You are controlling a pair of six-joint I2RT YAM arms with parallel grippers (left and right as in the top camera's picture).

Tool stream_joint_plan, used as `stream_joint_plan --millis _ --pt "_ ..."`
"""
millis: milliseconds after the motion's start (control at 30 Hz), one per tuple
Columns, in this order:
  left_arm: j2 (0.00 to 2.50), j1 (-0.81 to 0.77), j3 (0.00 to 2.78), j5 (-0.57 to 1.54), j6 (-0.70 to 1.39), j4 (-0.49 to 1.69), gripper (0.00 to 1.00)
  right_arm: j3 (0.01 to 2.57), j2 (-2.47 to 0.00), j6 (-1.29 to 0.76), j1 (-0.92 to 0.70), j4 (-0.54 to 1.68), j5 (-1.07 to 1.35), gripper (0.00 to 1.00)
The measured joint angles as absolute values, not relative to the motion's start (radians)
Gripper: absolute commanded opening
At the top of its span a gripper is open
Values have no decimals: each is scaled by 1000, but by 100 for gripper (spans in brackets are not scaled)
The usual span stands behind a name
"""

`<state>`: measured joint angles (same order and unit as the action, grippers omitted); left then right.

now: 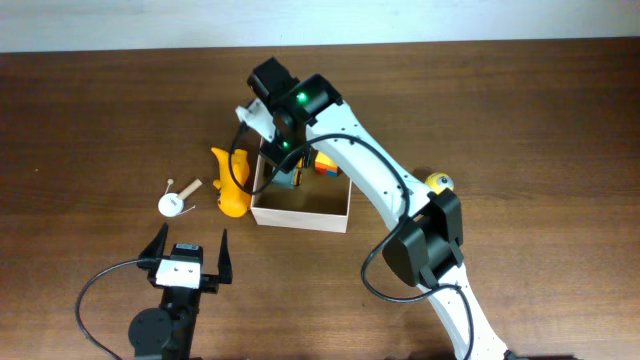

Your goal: Pack container

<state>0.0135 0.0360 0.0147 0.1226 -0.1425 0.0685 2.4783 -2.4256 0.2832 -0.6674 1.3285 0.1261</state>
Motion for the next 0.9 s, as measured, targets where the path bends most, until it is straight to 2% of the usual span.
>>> stream_joint_plan --millis 267,567,900 --pt "14 36 15 123 -142 69 99 2503 -2426 280 -630 1356 104 28" --pt "14 36 15 123 -142 68 99 2366 -2426 257 -499 1354 103 17" --pt "14 36 15 123 -142 69 99 2252 -2426 258 -545 1296 110 14"
